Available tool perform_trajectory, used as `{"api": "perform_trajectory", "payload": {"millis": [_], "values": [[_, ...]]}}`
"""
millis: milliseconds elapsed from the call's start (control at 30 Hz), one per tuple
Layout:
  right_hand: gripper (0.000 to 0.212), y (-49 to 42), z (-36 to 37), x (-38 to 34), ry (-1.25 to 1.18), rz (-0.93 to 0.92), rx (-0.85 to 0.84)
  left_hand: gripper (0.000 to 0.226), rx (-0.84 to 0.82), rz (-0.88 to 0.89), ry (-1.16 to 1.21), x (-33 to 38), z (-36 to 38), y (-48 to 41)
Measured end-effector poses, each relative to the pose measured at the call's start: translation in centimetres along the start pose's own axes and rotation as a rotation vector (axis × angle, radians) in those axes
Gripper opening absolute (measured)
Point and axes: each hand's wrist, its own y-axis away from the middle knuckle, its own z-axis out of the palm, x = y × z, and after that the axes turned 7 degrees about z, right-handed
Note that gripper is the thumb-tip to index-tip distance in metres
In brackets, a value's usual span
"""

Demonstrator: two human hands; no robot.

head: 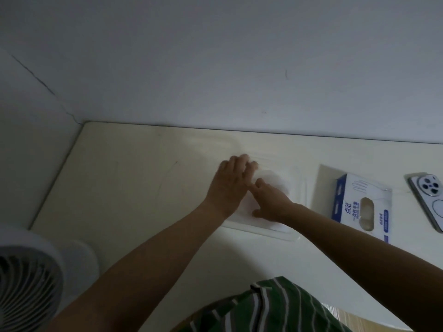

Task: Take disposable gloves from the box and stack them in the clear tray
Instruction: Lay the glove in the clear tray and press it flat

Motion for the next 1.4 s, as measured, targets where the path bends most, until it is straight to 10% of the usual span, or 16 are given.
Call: {"api": "perform_trajectory", "payload": {"millis": [300, 533, 900, 1167, 1400], "values": [[0.106, -0.2, 0.6, 0.5, 0.067, 0.046, -0.079, 0.070, -0.757, -0.236, 0.387, -0.8, 2.0, 0.5], [0.119, -0.4, 1.2, 0.7, 0.031, 0.133, -0.150, 0.115, -0.867, -0.249, 0.357, -0.8, 3.0, 1.3], [0.104, -0.5, 0.9, 0.2, 0.042, 0.113, -0.161, 0.121, -0.970, -0.331, 0.313, -0.4, 3.3, 0.3], [0.019, 2.6, -5.1, 2.0, -0.257, -0.010, 0.183, 0.027, -0.646, -0.231, 0.115, 3.1, -0.7, -4.8], [0.018, 8.2, -6.4, 11.4, -0.545, 0.162, 0.562, 0.015, -0.279, -0.163, 0.369, 7.9, -3.0, -10.2]]}}
